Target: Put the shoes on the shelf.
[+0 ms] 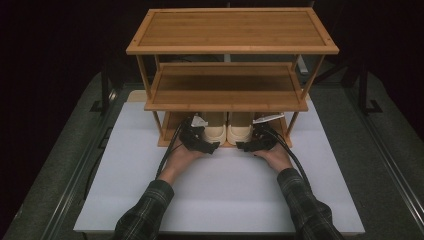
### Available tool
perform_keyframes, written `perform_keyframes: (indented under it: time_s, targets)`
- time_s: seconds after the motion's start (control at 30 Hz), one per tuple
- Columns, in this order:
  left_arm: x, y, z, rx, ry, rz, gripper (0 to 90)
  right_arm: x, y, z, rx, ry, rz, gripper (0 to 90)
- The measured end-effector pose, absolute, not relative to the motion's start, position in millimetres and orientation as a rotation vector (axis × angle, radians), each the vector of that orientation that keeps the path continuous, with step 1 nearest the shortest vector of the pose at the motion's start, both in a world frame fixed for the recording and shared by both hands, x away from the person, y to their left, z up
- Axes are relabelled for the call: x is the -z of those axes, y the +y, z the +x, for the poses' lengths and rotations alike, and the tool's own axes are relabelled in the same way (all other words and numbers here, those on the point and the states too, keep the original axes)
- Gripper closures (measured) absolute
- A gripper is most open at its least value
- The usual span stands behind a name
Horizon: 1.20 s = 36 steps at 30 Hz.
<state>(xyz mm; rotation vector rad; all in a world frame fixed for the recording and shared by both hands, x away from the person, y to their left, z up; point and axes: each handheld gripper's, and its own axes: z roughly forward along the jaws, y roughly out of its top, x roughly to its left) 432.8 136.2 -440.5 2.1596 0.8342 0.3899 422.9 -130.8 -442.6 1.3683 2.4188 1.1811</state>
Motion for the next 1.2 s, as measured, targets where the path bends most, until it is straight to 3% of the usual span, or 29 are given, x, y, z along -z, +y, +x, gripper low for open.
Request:
perform_keyframes:
  time_s: [0.27,0.53,1.2]
  targets:
    - [434,139,429,-0.387,0.819,2.136,3.2,440,-137,421,-1.205,2.411,1.328,10.0]
    - [428,152,418,-0.364,0.795,2.154,2.7,436,-145,414,-1.216,2.410,1.245,3.8]
    - [419,210,347,-0.408,0.779,2.170,2.7,427,-195,355,-1.214,2.349,1.257,4.2]
